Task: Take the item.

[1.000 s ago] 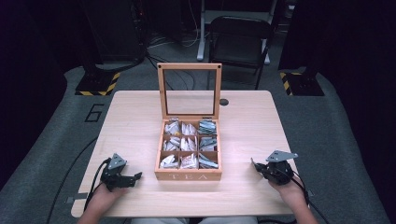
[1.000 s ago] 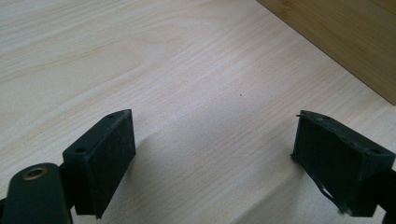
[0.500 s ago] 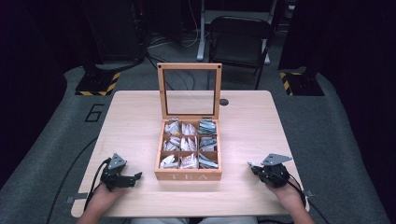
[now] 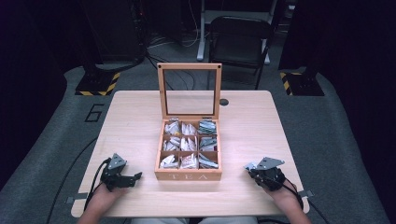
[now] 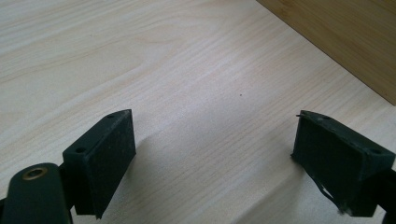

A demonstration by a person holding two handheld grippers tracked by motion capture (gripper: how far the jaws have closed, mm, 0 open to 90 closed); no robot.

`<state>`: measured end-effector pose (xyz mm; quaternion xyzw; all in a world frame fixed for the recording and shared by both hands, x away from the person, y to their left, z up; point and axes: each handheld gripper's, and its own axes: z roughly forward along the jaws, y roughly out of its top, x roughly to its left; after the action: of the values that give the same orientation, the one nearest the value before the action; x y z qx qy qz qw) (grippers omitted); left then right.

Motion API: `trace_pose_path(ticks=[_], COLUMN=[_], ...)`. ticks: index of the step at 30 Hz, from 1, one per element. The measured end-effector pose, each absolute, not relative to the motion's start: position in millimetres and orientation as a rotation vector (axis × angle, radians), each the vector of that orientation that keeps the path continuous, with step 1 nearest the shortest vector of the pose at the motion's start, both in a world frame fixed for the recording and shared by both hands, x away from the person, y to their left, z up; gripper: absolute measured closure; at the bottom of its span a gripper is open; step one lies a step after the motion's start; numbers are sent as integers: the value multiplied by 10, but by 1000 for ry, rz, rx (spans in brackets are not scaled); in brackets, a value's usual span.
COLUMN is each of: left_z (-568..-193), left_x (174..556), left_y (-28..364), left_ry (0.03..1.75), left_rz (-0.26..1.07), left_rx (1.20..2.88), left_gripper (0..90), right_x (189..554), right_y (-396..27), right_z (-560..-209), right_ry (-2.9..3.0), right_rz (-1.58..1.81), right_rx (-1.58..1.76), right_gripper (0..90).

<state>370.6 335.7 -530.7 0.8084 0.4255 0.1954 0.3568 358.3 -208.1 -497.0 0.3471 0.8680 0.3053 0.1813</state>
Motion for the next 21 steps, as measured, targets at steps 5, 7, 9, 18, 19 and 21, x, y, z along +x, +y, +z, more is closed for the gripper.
trace_pose_path(ticks=[5,7,9,18,19,21], left_z=[-5307,-5307,-5305,-5300,-5303,-5303], left_x=[3706,3706,3706,3706,3707,3709], left_y=[3357,3357,3358,3361,3360,3356], left_ry=[1098,1099,1099,1098,1098,1104], left_rz=[504,504,501,495,498,488], left_rx=[2087,2087,2091,2096,2094,2091], left_gripper=[128,128,128,127,127,127], right_x=[3575,3574,3564,3551,3551,3541], right_y=[-2072,-2073,-2065,-2045,-2045,-2042], right_z=[-4979,-4983,-4981,-4953,-4953,-4934], right_ry=[2453,2448,2446,2453,2453,2436], right_rz=[872,884,874,910,910,942], right_rx=[984,964,971,956,956,985], right_gripper=[776,760,743,553,553,502])
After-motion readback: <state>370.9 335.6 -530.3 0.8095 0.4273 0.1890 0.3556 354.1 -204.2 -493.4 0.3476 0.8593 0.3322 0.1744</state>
